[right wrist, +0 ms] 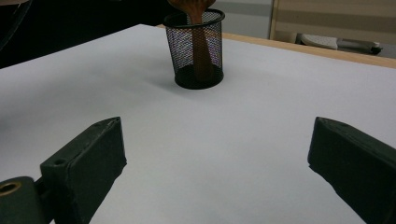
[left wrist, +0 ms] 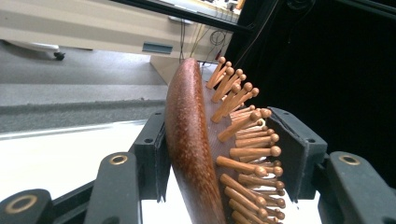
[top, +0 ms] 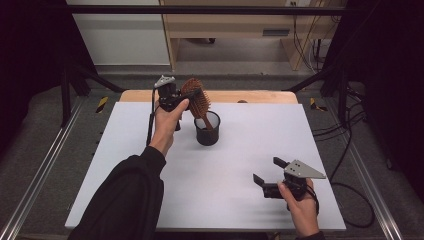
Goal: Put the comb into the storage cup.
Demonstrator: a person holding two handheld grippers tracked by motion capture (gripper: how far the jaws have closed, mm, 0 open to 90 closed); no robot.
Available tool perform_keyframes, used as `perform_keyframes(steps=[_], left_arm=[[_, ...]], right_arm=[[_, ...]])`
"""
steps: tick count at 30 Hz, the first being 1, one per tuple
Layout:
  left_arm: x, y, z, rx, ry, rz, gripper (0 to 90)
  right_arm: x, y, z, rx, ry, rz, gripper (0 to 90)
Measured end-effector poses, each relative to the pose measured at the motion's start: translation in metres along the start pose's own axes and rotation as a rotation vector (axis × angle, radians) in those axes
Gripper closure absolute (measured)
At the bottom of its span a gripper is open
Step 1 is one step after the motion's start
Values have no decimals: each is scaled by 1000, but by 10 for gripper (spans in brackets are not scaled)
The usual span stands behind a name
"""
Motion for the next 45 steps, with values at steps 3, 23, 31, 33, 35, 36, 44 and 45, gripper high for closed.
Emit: perform_keyframes(steps=[3, 23, 31, 33, 35, 36, 44, 45], left_arm=[[0, 1, 0, -8, -3, 0, 438], [1, 1, -2, -24, 29, -5, 411], [2, 1, -2, -30, 33, -6, 403], [2, 1, -2, -29, 32, -5, 403], [2, 0, -2, -31, 31, -6, 401], [2, 0, -2, -33, 34, -6, 399], [3, 0, -3, -52, 50, -10, 377], [3, 0, -4, -51, 50, -8, 375]], right_arm=[[0, 0, 0, -1, 0, -1, 43], [1, 2, -1, -13, -2, -8, 43], [1, 2, -2, -16, -4, -11, 43], [1, 3, -2, -17, -3, -13, 43], [1, 3, -2, -18, -2, -14, 43], [1, 3, -2, -18, -2, -14, 43], [2, 4, -3, -22, -3, -19, 42], [2, 4, -3, -22, -3, -20, 43]])
Point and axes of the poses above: each handheld gripper's, and its own axes: y roughly forward along the jaws, x roughly out of its underside, z roughly to its right, the point moved 4 cm from there along y, roughly forward along the jaws, and after that the axes turned 8 degrees about -x, right-handed, at the moved point
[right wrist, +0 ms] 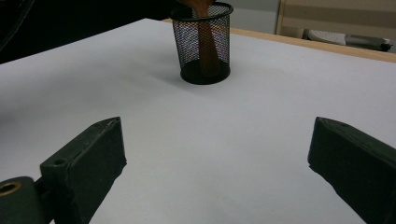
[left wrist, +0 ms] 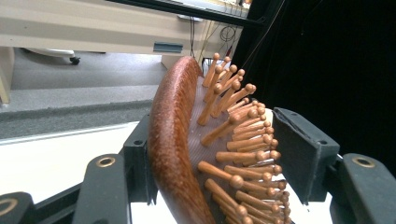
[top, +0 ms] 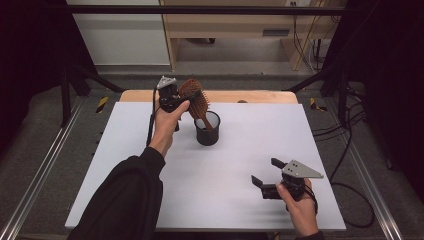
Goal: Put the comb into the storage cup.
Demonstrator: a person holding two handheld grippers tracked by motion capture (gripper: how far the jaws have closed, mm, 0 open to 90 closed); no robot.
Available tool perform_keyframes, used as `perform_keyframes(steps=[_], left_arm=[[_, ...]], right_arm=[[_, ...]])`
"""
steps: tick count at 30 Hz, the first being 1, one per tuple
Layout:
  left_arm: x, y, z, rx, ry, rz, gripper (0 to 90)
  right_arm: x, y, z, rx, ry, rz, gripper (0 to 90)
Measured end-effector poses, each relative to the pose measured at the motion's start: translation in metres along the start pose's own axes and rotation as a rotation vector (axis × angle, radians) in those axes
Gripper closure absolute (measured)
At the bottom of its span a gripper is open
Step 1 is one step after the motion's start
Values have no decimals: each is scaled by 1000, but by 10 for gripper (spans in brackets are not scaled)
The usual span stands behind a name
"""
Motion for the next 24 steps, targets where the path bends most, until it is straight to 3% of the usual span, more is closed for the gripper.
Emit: perform_keyframes(steps=[24], left_arm=[[3, -3, -4, -18, 9, 7, 320]], right_arm=[[1, 2, -1, -10, -2, -9, 42]])
Point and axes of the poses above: each handheld gripper's, and its own axes: y roughly forward along the jaws, x roughly out of its underside, z roughly to its right, the point moved 4 cm from there along y, roughly forward along the jaws, and after that the axes turned 8 degrees about -x, right-handed, at the moved point
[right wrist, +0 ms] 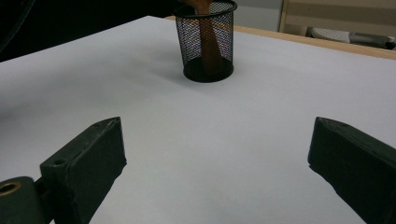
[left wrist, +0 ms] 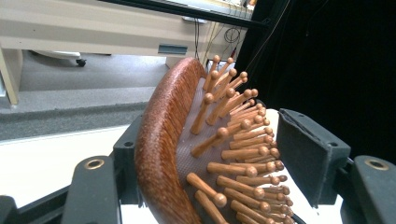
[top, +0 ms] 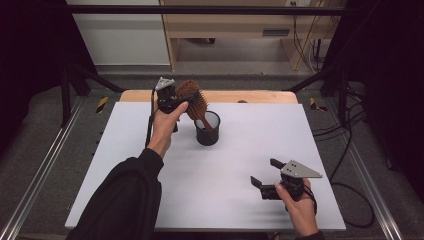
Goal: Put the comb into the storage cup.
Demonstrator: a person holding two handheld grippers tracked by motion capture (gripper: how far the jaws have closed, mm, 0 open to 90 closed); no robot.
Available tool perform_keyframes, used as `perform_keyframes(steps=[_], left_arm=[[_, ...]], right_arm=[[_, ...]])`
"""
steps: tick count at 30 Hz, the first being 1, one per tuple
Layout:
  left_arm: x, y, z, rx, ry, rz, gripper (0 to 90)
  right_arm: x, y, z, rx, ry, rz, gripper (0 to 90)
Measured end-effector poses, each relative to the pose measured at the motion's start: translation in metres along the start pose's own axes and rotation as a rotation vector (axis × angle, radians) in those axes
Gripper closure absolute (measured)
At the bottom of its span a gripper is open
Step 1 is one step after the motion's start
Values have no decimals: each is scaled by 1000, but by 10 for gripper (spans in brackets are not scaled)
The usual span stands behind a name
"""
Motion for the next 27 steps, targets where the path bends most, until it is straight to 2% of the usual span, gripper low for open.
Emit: perform_keyframes(steps=[9, 20, 27], left_arm=[[0, 0, 3, -12, 19, 4, 264], [1, -2, 3, -27, 14, 1, 132], [2, -4, 3, -44, 25, 16, 91]], right_arm=[[0, 0, 0, -2, 1, 1, 43], [0, 0, 0, -6, 1, 1, 42], [0, 1, -1, -7, 0, -2, 43]])
Point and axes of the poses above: each handheld gripper's, and its own axes: y roughly forward along the jaws, x roughly out of its underside, z roughly to its right, the point moved 4 cm from there along y, roughly forward along the jaws, and after that the axes turned 8 degrees about -x, right-handed, at the moved point
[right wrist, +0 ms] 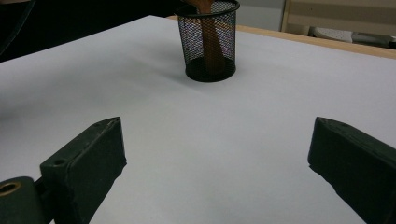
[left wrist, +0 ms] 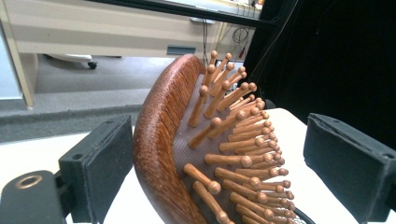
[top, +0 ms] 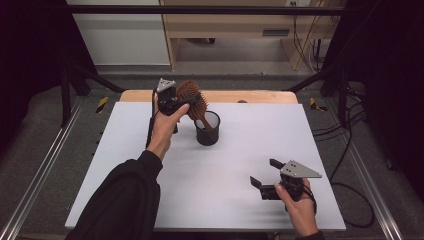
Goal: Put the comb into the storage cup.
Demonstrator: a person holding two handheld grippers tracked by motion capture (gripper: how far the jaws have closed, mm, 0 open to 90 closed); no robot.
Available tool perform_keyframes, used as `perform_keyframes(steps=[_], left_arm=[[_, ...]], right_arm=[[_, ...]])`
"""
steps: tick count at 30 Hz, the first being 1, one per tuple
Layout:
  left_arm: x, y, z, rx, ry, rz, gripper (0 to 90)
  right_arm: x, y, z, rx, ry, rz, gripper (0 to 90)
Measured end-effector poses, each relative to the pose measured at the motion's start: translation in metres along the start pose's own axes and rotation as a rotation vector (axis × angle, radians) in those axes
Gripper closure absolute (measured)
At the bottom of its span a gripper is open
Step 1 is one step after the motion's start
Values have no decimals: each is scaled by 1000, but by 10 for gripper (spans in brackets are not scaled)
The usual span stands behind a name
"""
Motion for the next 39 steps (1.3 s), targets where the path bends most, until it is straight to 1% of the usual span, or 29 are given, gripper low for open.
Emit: perform_keyframes(steps=[3, 5, 12, 16, 21, 27, 29, 30, 33, 34, 37, 39], left_arm=[[0, -1, 1, 3, 4, 3, 91], [0, -2, 2, 5, -1, 11, 89], [3, -5, 0, 18, 3, 28, 80], [5, -7, 1, 11, 11, 23, 77], [6, -10, 2, 5, -5, 13, 51], [9, -17, 2, 9, 0, 15, 46], [9, -19, 1, -12, 18, 13, 32], [9, -20, 1, -17, 17, 15, 29], [9, -23, 2, -18, 10, 15, 27], [9, -24, 3, -12, 10, 17, 27], [9, -27, 5, -6, 12, 20, 26], [10, -29, 5, -9, 12, 21, 26]], right_arm=[[0, 0, 0, -1, 0, 0, 43], [0, 0, 0, -1, 0, 0, 43], [0, -1, 0, -1, 3, 2, 42], [0, 0, 0, -2, 3, 2, 42], [0, 0, 0, -5, 3, 0, 41], [0, 0, -1, -9, 6, 3, 41], [0, 0, -1, -9, 6, 3, 41], [0, 0, 0, -10, 6, 3, 41], [1, 0, 0, -14, 5, 3, 41], [1, 0, 0, -16, 7, 2, 41], [1, 0, 0, -20, 5, 3, 41], [0, 0, 0, -20, 9, 6, 41]])
Point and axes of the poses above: each handheld gripper's, and its own axes: y roughly forward along the jaws, x roughly out of its underside, z roughly to its right, the point moved 4 cm from there along y, roughly forward along the jaws, and after that the axes turned 8 degrees about -x, right-handed, at the moved point
